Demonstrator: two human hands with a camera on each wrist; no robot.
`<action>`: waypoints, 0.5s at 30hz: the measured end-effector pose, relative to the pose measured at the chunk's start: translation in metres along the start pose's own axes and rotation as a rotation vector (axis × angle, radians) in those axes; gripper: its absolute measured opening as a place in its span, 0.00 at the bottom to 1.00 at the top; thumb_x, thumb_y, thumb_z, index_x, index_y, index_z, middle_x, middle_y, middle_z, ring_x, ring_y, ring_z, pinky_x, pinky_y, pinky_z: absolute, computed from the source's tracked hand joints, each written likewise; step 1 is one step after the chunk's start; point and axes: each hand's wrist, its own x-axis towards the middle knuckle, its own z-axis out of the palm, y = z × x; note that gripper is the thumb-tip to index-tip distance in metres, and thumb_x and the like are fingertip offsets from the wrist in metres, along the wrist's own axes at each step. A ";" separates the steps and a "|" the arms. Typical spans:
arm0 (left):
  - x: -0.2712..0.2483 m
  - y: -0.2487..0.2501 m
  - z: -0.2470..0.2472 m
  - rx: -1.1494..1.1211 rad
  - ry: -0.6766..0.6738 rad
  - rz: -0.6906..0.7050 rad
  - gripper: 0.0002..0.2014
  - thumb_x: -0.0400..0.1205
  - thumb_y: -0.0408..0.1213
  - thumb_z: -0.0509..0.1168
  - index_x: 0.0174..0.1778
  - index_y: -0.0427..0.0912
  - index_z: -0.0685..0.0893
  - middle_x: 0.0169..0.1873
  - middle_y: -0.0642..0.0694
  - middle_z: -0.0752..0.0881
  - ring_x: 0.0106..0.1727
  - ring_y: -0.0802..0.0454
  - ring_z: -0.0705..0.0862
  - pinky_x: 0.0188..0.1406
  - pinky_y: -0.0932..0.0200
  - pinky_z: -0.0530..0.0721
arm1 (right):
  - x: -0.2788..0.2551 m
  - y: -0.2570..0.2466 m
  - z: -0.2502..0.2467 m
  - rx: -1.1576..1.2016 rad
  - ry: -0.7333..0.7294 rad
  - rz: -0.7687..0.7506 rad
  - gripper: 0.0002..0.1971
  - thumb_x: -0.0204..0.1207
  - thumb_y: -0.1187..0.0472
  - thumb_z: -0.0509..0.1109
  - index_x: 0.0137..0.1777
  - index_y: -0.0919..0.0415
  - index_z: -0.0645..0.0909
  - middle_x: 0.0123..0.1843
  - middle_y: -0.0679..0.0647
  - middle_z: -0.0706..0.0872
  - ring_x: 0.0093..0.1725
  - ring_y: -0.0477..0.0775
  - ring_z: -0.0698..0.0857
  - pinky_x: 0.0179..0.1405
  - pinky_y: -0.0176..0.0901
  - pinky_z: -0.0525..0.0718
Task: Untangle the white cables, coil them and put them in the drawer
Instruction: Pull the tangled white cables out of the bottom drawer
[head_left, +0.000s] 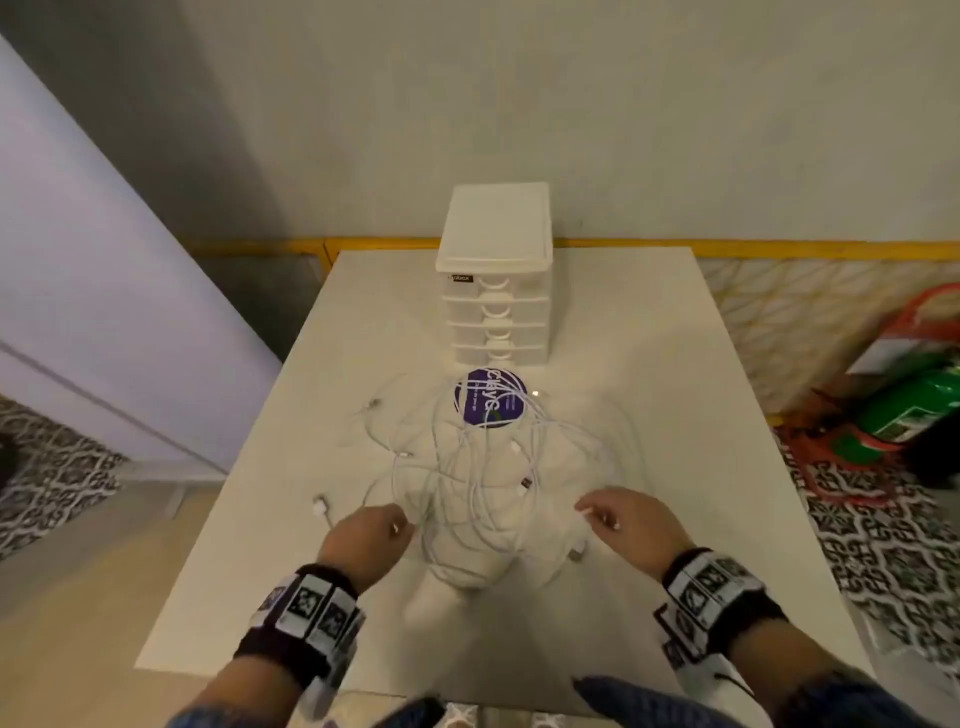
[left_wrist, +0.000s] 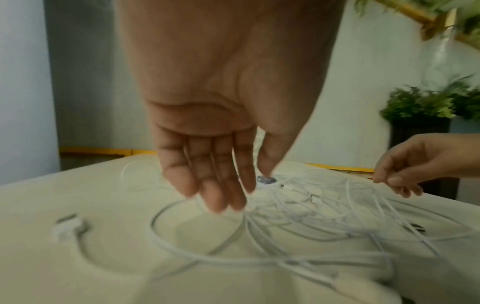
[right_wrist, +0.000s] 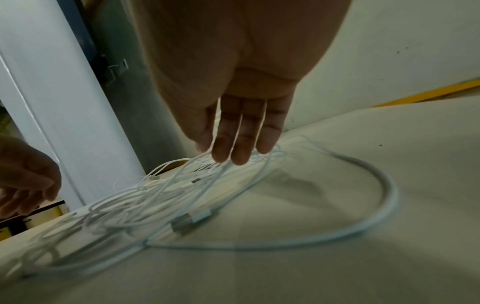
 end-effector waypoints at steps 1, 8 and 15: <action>-0.001 0.000 0.000 -0.023 0.042 -0.048 0.13 0.85 0.47 0.59 0.48 0.44 0.84 0.51 0.41 0.88 0.56 0.42 0.84 0.48 0.56 0.78 | 0.001 0.004 0.002 -0.010 -0.005 -0.013 0.08 0.76 0.59 0.69 0.52 0.48 0.86 0.49 0.45 0.87 0.39 0.39 0.79 0.43 0.31 0.74; -0.004 -0.048 0.006 -0.340 0.238 -0.423 0.13 0.83 0.39 0.62 0.47 0.31 0.87 0.48 0.30 0.88 0.51 0.34 0.84 0.42 0.55 0.72 | 0.003 0.002 0.015 -0.160 -0.267 -0.052 0.17 0.68 0.53 0.76 0.58 0.51 0.85 0.53 0.54 0.81 0.55 0.53 0.80 0.55 0.44 0.77; 0.021 -0.079 0.007 -0.570 0.164 -0.652 0.25 0.81 0.50 0.65 0.55 0.27 0.85 0.55 0.29 0.86 0.57 0.34 0.84 0.50 0.51 0.77 | 0.017 0.003 0.021 -0.172 -0.248 -0.028 0.11 0.67 0.56 0.78 0.50 0.50 0.89 0.45 0.48 0.76 0.52 0.53 0.80 0.51 0.40 0.74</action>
